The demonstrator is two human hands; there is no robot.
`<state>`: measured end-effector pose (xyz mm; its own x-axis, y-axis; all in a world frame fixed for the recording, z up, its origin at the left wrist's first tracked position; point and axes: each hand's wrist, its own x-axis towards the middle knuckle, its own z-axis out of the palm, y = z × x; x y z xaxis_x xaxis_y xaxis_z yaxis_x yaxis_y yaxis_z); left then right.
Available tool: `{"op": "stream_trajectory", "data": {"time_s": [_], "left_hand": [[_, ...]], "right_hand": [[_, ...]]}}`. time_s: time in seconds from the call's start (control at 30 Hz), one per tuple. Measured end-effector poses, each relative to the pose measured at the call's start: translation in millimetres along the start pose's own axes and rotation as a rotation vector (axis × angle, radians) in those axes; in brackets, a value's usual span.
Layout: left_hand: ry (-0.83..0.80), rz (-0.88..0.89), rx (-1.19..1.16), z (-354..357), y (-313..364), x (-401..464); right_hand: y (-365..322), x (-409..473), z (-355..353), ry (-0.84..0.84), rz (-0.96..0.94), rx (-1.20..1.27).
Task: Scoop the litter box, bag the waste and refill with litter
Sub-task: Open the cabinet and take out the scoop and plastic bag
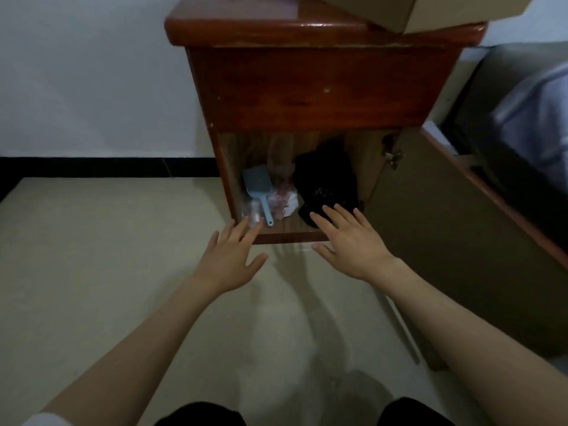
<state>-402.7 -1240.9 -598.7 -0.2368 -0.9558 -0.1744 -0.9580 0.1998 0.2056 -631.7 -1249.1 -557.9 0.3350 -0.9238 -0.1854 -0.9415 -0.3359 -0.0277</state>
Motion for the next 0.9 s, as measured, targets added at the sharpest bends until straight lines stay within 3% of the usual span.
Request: {"op": "stream_trajectory", "data": {"time_s": [0.17,0.37,0.57,0.77,0.9], "left_hand": [[-0.116,-0.052,-0.093,49,-66,47],[-0.197,-0.044,-0.247,103,-89,83],[0.002,-0.027,-0.363,147,-83,142],[0.112,-0.085,-0.39,183,-75,168],[0.228,-0.099,-0.527,187,-81,179]], "right_hand": [[-28,80,56,-0.082,0.175,0.183],[-36,139,113,-0.108,0.347,0.543],[-26,225,156,-0.067,0.407,0.7],[-38,266,196,-0.176,0.662,1.405],[-41,281,195,-0.139,0.745,1.819]]}}
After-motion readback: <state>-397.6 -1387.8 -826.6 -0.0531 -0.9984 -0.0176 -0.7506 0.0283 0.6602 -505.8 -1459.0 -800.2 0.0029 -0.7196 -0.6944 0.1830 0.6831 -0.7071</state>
